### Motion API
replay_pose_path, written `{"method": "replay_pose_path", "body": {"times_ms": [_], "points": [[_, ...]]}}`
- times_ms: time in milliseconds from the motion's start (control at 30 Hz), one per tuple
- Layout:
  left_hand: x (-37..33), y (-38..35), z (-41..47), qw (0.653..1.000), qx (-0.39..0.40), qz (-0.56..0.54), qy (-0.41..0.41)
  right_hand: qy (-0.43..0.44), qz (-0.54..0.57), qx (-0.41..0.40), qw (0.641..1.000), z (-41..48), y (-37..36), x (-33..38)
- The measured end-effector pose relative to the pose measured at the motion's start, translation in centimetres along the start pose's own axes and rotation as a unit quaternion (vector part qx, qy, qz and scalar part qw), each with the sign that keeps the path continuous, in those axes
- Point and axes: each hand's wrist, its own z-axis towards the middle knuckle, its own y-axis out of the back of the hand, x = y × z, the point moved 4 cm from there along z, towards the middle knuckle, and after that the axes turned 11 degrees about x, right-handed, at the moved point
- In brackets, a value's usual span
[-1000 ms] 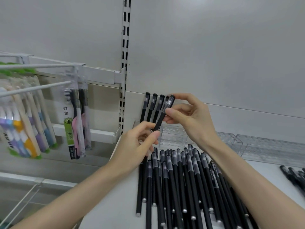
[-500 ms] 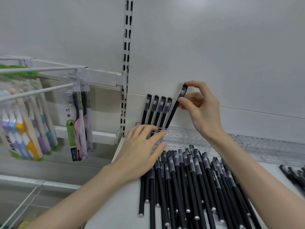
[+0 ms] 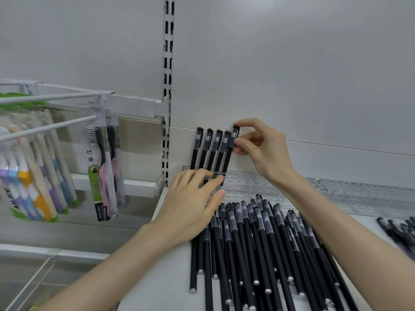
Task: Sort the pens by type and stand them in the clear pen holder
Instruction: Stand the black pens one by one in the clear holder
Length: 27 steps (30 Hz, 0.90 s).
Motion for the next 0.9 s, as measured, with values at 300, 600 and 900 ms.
{"method": "replay_pose_path", "body": {"times_ms": [300, 600, 900], "points": [[-0.1, 0.1, -0.1, 1.0, 0.004, 0.003, 0.004, -0.013, -0.025, 0.006, 1.0, -0.8, -0.5, -0.6], [-0.9, 0.9, -0.1, 0.999, 0.032, 0.034, 0.013, -0.006, -0.081, -0.018, 0.997, -1.5, -0.2, -0.3], [-3.3, 2.7, -2.0, 0.999, 0.013, -0.011, 0.041, -0.037, -0.194, 0.064, 0.978, -6.3, 1.0, 0.6]]}}
